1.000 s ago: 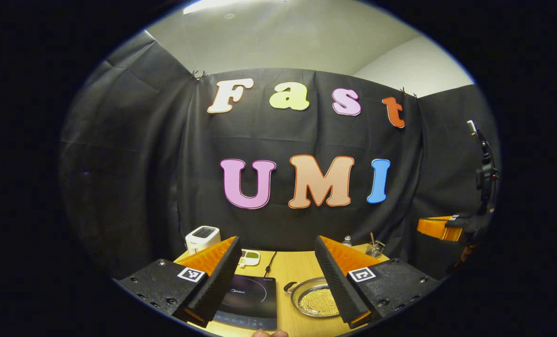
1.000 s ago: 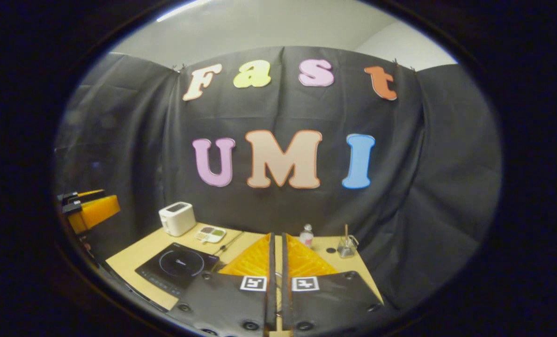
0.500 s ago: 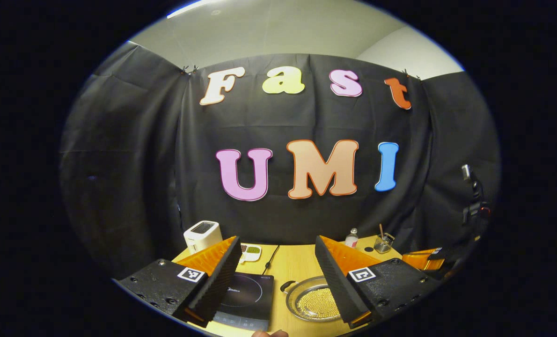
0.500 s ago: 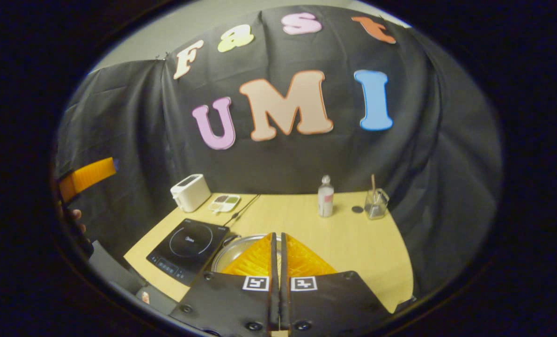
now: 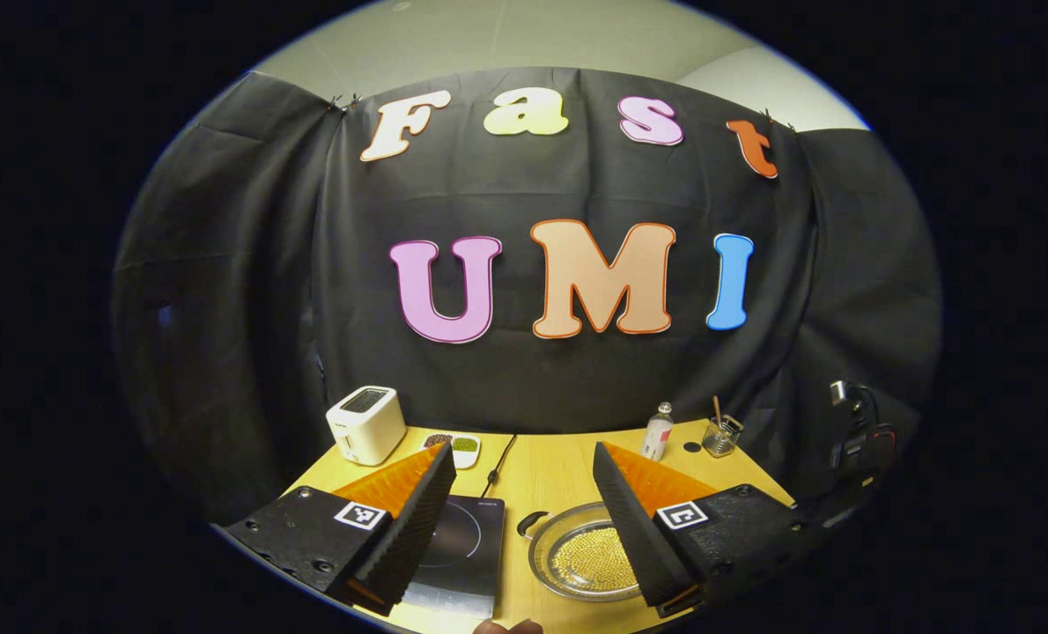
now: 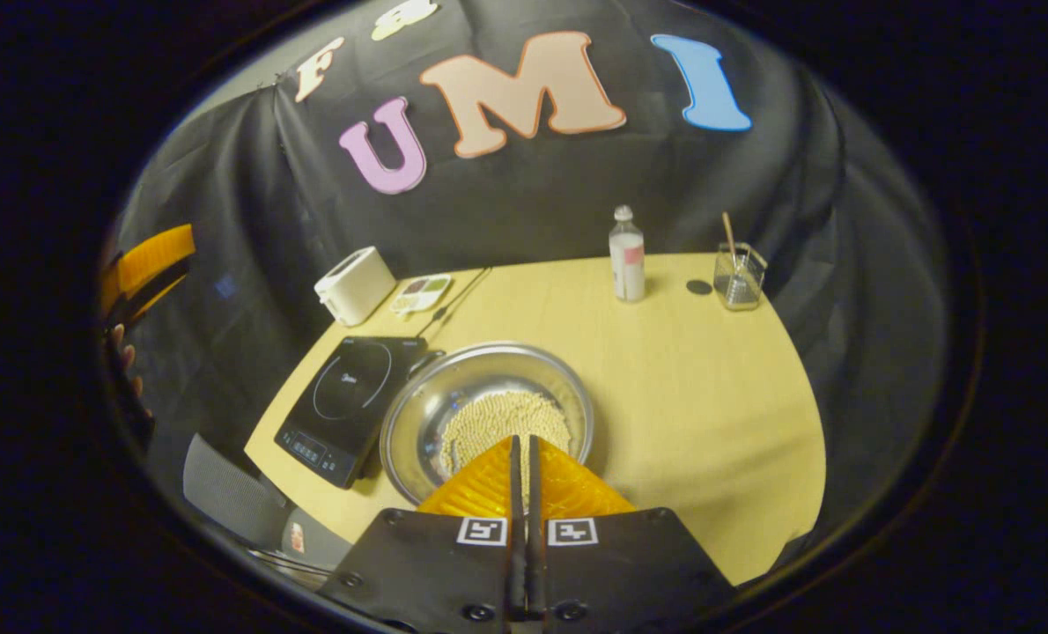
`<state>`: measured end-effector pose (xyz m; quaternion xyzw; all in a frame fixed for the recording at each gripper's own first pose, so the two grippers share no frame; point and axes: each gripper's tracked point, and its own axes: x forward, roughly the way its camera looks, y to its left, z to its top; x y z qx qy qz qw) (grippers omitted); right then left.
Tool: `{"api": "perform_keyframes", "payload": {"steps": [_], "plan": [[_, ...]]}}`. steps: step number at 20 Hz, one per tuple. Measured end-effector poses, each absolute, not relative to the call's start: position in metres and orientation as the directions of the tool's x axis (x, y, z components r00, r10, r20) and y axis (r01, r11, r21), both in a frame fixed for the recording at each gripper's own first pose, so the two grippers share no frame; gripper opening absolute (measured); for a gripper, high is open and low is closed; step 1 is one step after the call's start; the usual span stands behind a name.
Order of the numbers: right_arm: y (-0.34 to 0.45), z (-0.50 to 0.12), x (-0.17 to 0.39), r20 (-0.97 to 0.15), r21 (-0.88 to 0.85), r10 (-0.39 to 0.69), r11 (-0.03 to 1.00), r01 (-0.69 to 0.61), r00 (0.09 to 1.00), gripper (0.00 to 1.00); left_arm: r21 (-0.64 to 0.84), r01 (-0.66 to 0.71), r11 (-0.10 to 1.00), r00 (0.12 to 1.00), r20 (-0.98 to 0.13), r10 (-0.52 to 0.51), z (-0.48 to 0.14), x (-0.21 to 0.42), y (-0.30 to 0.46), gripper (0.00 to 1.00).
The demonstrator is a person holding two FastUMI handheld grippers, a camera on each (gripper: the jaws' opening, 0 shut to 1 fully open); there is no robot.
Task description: First push the handle of the pot to place it horizontally, then grasp the pot with both hands and set it on the induction cooktop.
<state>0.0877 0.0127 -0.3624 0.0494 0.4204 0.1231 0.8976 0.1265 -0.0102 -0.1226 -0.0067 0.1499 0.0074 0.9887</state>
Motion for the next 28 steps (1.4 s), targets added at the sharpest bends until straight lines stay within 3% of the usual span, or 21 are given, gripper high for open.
{"api": "perform_keyframes", "payload": {"steps": [7, 9, 12, 18, 20, 24, 28], "plan": [[0.028, -0.409, 0.049, -0.886, 0.192, 0.187, 0.981, -0.033, 0.424, 0.03, -0.099, 0.074, 0.992, 0.918, -0.382, -0.106, -0.183, 0.161, 0.016, 0.96], [0.034, -0.421, 0.036, -0.915, 0.174, 0.167, 0.985, -0.015, 0.368, 0.0, -0.123, 0.101, 0.987, 0.898, -0.415, -0.144, -0.205, 0.168, 0.021, 0.96], [0.034, -0.435, 0.023, -0.944, 0.104, 0.103, 0.995, -0.014, 0.313, 0.03, -0.168, 0.136, 0.976, 0.859, -0.472, -0.2, -0.236, 0.174, 0.025, 0.94], [0.025, -0.463, 0.017, -0.968, 0.017, 0.017, 1.0, 0.0, 0.252, 0.0, -0.206, 0.202, 0.957, 0.812, -0.511, -0.282, -0.265, 0.176, 0.026, 0.97], [0.023, -0.47, 0.016, -0.972, 0.002, 0.002, 1.0, 0.001, 0.233, 0.03, -0.213, 0.217, 0.953, 0.796, -0.526, -0.299, -0.274, 0.178, 0.024, 0.97], [0.017, -0.482, 0.013, -0.981, -0.03, -0.028, 0.999, -0.011, 0.192, 0.0, -0.221, 0.216, 0.951, 0.779, -0.549, -0.304, -0.286, 0.177, 0.029, 0.98], [0.015, -0.485, 0.018, -0.983, -0.026, -0.023, 1.0, -0.012, 0.183, 0.03, -0.235, 0.196, 0.952, 0.773, -0.561, -0.298, -0.292, 0.173, 0.035, 0.97]]}}
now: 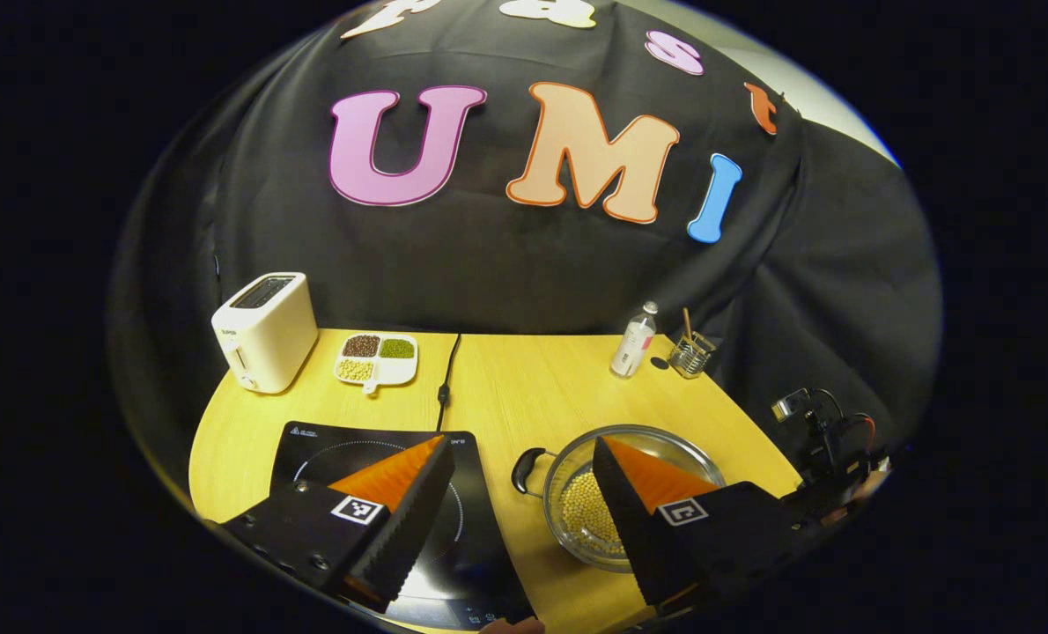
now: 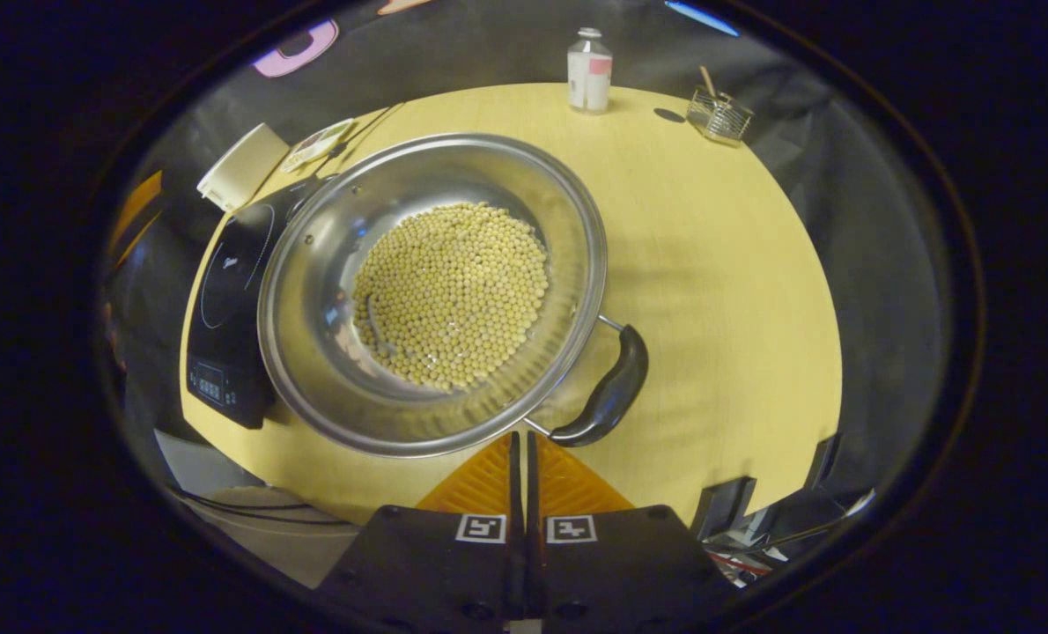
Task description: First push the handle of the pot to place it horizontally, then grasp the pot with both hands and set it on the induction cooktop.
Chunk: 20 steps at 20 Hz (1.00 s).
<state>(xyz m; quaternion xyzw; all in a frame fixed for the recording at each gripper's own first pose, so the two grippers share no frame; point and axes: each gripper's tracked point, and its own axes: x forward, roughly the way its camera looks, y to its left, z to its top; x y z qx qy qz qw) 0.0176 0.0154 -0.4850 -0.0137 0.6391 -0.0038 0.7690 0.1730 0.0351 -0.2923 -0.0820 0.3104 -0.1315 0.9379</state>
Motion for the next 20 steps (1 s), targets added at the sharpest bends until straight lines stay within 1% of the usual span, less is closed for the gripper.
{"api": "perform_keyframes", "payload": {"steps": [6, 11, 12, 15, 16, 17, 18, 19, 20], "plan": [[0.0, -0.489, 0.029, -0.982, -0.061, -0.055, 0.998, -0.024, 0.182, 0.03, -0.235, 0.173, 0.956, 0.771, -0.572, -0.28, -0.298, 0.173, 0.044, 0.97], [-0.014, -0.489, 0.04, -0.98, -0.069, -0.069, 0.998, 0.01, 0.186, 0.03, -0.236, 0.165, 0.958, 0.766, -0.581, -0.275, -0.302, 0.173, 0.048, 0.98], [-0.016, -0.49, 0.041, -0.98, -0.074, -0.074, 0.997, 0.006, 0.185, 0.0, -0.235, 0.162, 0.958, 0.765, -0.583, -0.273, -0.303, 0.173, 0.049, 0.97], [-0.022, -0.494, 0.051, -0.978, -0.097, -0.093, 0.995, -0.01, 0.188, 0.0, -0.235, 0.153, 0.96, 0.762, -0.59, -0.266, -0.306, 0.171, 0.052, 0.97], [-0.023, -0.494, 0.053, -0.977, -0.105, -0.1, 0.994, -0.019, 0.19, 0.03, -0.237, 0.151, 0.96, 0.76, -0.593, -0.266, -0.306, 0.17, 0.053, 0.97], [-0.026, -0.494, 0.057, -0.975, -0.113, -0.106, 0.993, -0.027, 0.194, 0.0, -0.241, 0.151, 0.959, 0.757, -0.596, -0.269, -0.308, 0.17, 0.052, 0.98], [-0.028, -0.495, 0.059, -0.974, -0.121, -0.113, 0.992, -0.032, 0.198, 0.03, -0.245, 0.152, 0.958, 0.752, -0.6, -0.272, -0.309, 0.168, 0.052, 0.98], [-0.031, -0.494, 0.063, -0.972, -0.129, -0.12, 0.991, -0.032, 0.202, 0.03, -0.247, 0.151, 0.957, 0.745, -0.608, -0.274, -0.312, 0.166, 0.051, 0.98], [-0.034, -0.495, 0.065, -0.971, -0.134, -0.125, 0.991, -0.031, 0.205, 0.0, -0.252, 0.15, 0.956, 0.739, -0.614, -0.278, -0.315, 0.164, 0.051, 0.98]]}}
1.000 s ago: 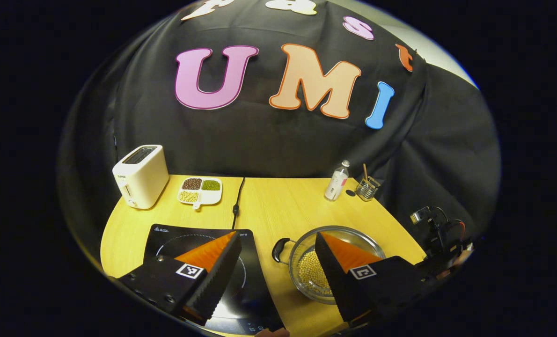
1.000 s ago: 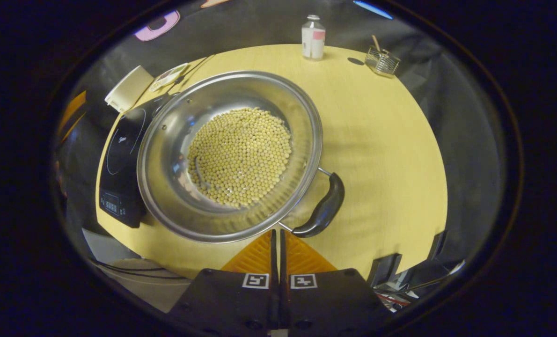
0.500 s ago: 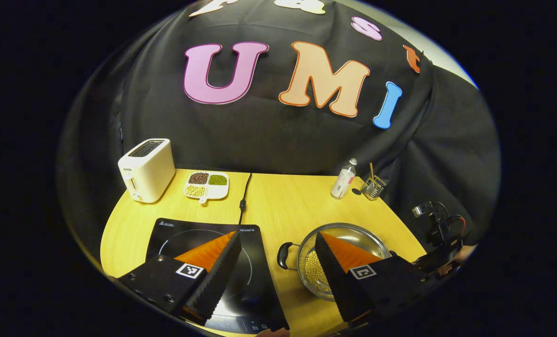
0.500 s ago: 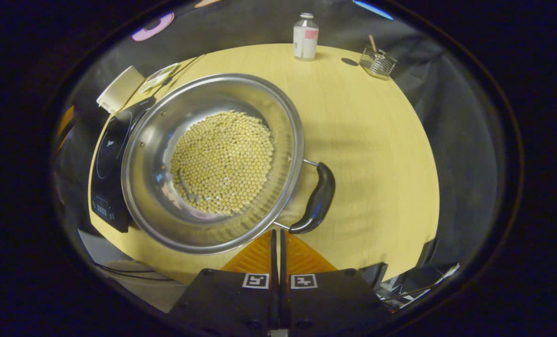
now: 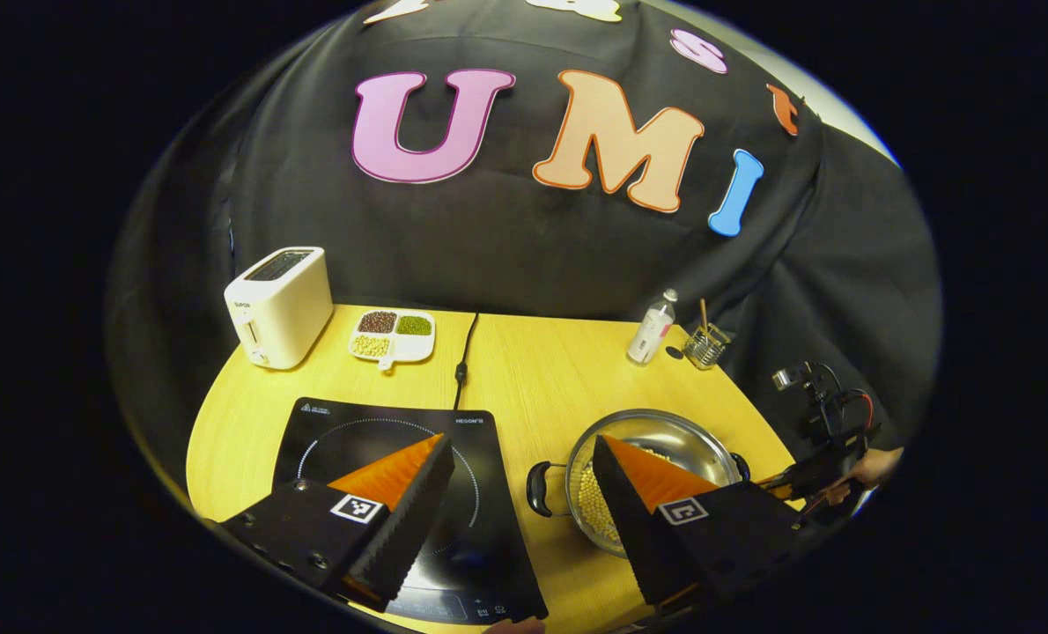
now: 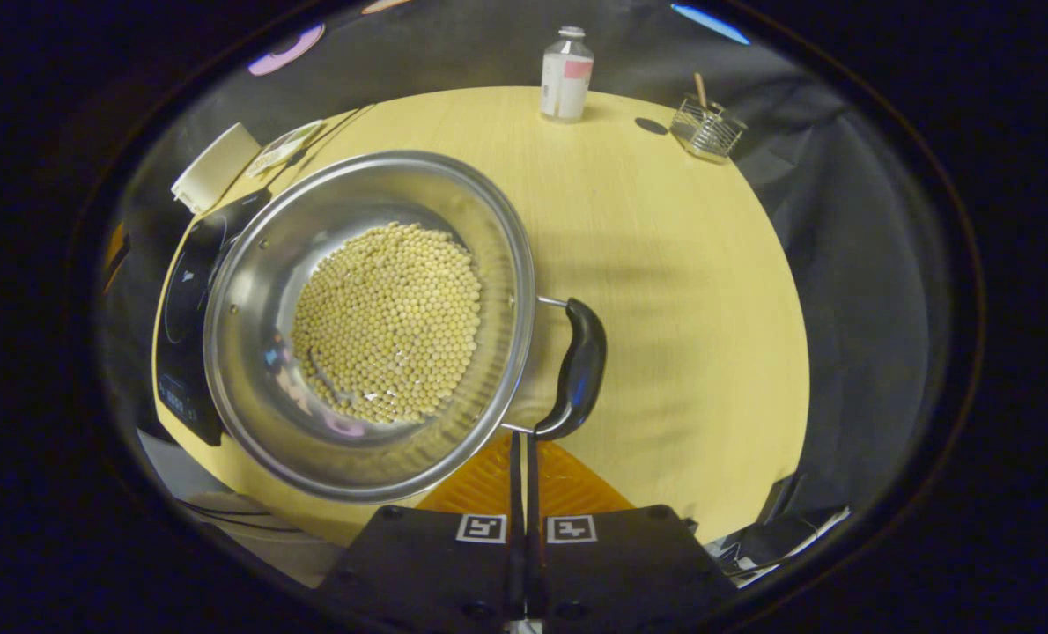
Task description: First push the handle of the pot to place it horizontally, then grasp the pot with both hands and set it on the induction cooktop.
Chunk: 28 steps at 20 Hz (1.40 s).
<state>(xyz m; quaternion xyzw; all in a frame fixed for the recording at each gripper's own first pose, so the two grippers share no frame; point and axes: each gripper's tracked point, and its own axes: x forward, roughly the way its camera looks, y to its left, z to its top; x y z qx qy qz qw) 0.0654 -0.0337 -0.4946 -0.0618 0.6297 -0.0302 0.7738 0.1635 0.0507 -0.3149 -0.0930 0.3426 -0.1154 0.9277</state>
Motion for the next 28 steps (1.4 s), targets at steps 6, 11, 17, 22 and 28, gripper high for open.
{"api": "perform_keyframes", "payload": {"steps": [6, 11, 17, 22, 28], "plan": [[-0.044, -0.494, 0.084, -0.963, -0.152, -0.147, 0.988, -0.002, 0.227, 0.01, -0.295, 0.151, 0.944, 0.69, -0.652, -0.314, -0.33, 0.152, 0.039, 0.98], [-0.052, -0.491, 0.098, -0.947, -0.186, -0.181, 0.983, 0.008, 0.267, 0.01, -0.338, 0.147, 0.929, 0.621, -0.7, -0.353, -0.349, 0.133, 0.026, 0.98], [-0.052, -0.475, 0.1, -0.913, -0.225, -0.226, 0.973, 0.042, 0.341, 0.03, -0.346, 0.166, 0.923, 0.542, -0.75, -0.379, -0.372, 0.11, 0.021, 0.98], [-0.052, -0.445, 0.113, -0.859, -0.188, -0.229, 0.973, 0.135, 0.458, 0.12, -0.368, 0.183, 0.912, 0.497, -0.765, -0.409, -0.387, 0.104, 0.014, 0.98], [-0.052, -0.449, 0.12, -0.882, -0.131, -0.174, 0.983, 0.126, 0.438, 0.33, -0.379, 0.161, 0.911, 0.444, -0.797, -0.41, -0.412, 0.104, -0.003, 0.97]]}}
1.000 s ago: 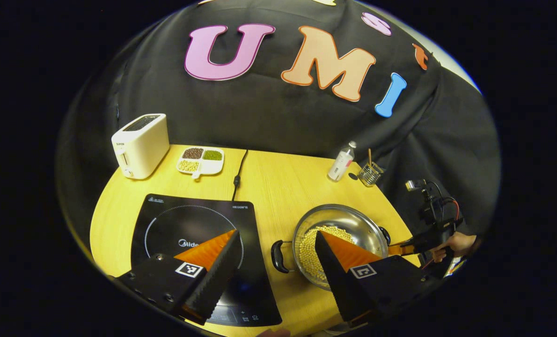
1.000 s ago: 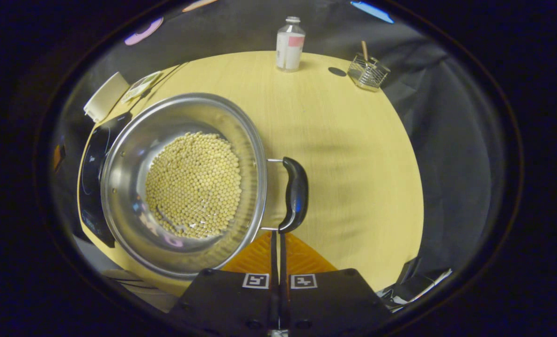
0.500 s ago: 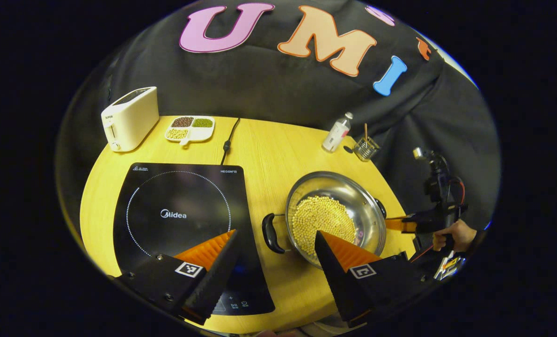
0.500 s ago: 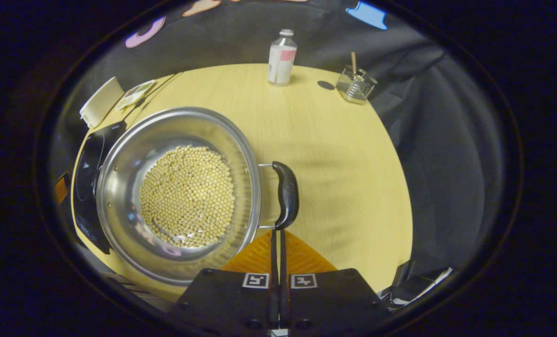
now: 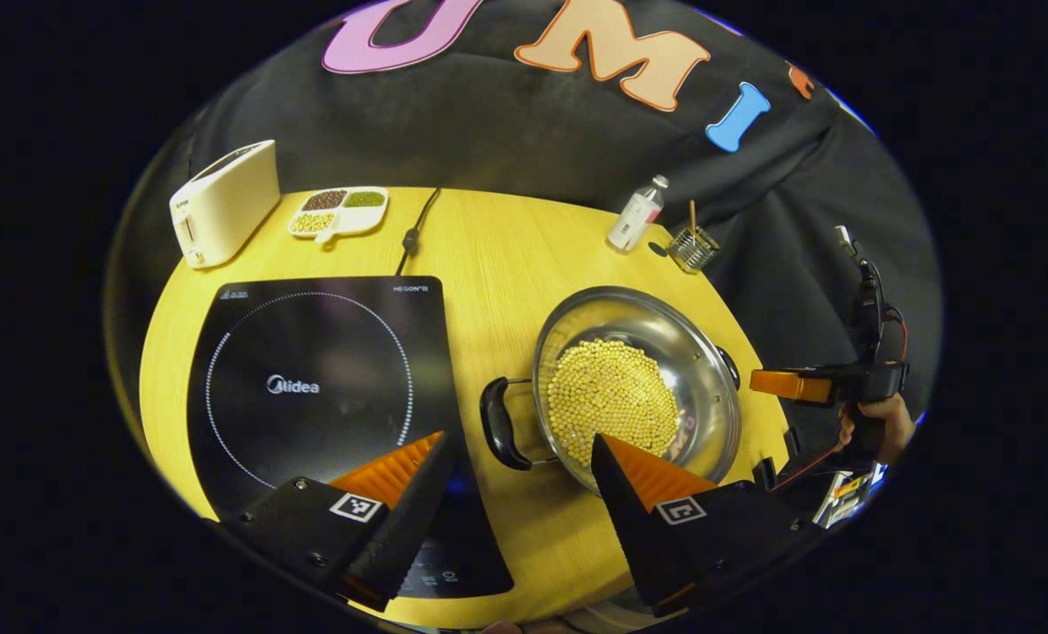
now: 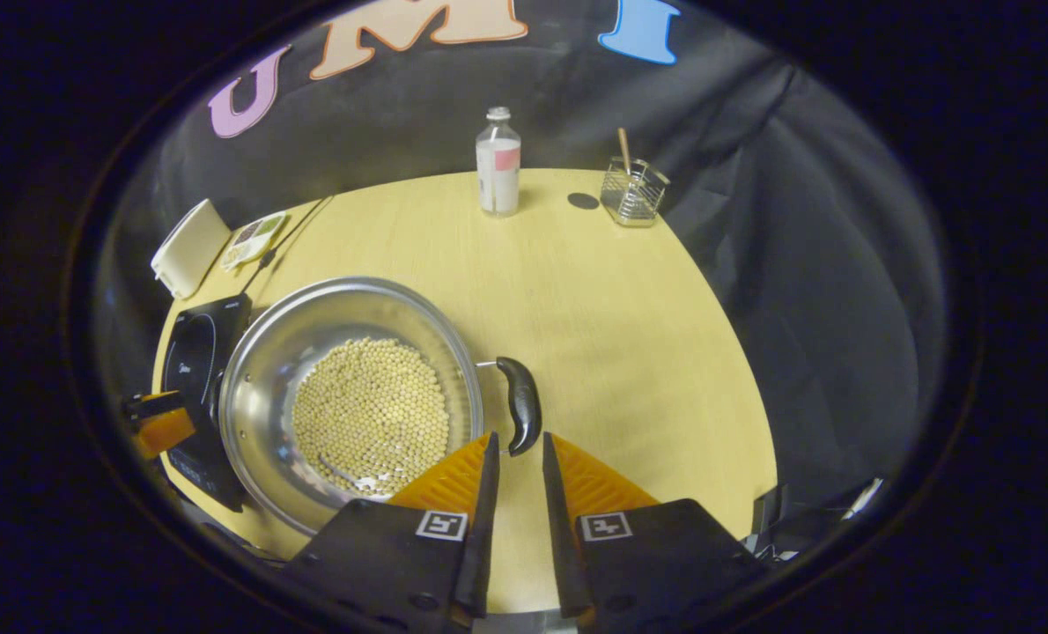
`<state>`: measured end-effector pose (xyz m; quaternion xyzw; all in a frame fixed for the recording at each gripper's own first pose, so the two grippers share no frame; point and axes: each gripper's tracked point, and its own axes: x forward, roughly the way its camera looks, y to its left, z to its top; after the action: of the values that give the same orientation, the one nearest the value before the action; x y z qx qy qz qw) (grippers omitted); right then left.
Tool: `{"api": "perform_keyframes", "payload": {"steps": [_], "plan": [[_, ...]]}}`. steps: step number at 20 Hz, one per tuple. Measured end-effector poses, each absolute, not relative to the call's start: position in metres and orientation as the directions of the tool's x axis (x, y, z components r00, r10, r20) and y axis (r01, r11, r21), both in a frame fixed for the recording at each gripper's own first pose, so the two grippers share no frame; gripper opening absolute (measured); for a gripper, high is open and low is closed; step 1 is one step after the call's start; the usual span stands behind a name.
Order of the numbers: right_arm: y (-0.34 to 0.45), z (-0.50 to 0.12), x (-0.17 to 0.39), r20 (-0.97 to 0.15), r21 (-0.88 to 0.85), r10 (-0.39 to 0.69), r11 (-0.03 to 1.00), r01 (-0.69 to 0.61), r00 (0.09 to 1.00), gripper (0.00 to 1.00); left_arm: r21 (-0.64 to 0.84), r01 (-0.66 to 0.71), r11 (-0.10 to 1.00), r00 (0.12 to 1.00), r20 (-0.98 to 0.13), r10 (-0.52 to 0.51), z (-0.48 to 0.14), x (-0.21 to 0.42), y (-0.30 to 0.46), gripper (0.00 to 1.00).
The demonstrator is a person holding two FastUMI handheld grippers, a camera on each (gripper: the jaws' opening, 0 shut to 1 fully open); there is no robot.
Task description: First push the handle of the pot to place it horizontally, then grasp the pot with both hands and set it on the induction cooktop.
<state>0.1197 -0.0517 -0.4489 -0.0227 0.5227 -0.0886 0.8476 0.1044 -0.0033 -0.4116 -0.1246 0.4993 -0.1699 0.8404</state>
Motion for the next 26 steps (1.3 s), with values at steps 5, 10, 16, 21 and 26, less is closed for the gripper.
{"api": "perform_keyframes", "payload": {"steps": [5, 10, 16, 21, 26], "plan": [[-0.061, -0.469, 0.137, -0.895, -0.133, -0.148, 0.989, 0.066, 0.422, 0.5, -0.384, 0.073, 0.92, 0.416, -0.827, -0.378, -0.432, 0.111, -0.02, 0.97], [-0.066, -0.476, 0.153, -0.908, -0.038, -0.073, 0.995, 0.094, 0.413, 0.48, -0.331, -0.012, 0.944, 0.377, -0.875, -0.302, -0.452, 0.113, -0.018, 0.96], [-0.054, -0.485, 0.161, -0.915, 0.061, 0.029, 0.996, 0.067, 0.403, 0.76, -0.29, -0.05, 0.956, 0.331, -0.908, -0.258, -0.467, 0.113, -0.024, 0.9], [-0.042, -0.511, 0.157, -0.938, 0.062, 0.052, 0.998, 0.019, 0.344, 0.67, -0.229, -0.042, 0.972, 0.324, -0.924, -0.204, -0.476, 0.124, -0.021, 0.83], [-0.046, -0.52, 0.151, -0.95, 0.114, 0.088, 0.991, 0.07, 0.299, 0.56, -0.175, -0.013, 0.984, 0.275, -0.947, -0.165, -0.486, 0.122, -0.017, 0.65]]}}
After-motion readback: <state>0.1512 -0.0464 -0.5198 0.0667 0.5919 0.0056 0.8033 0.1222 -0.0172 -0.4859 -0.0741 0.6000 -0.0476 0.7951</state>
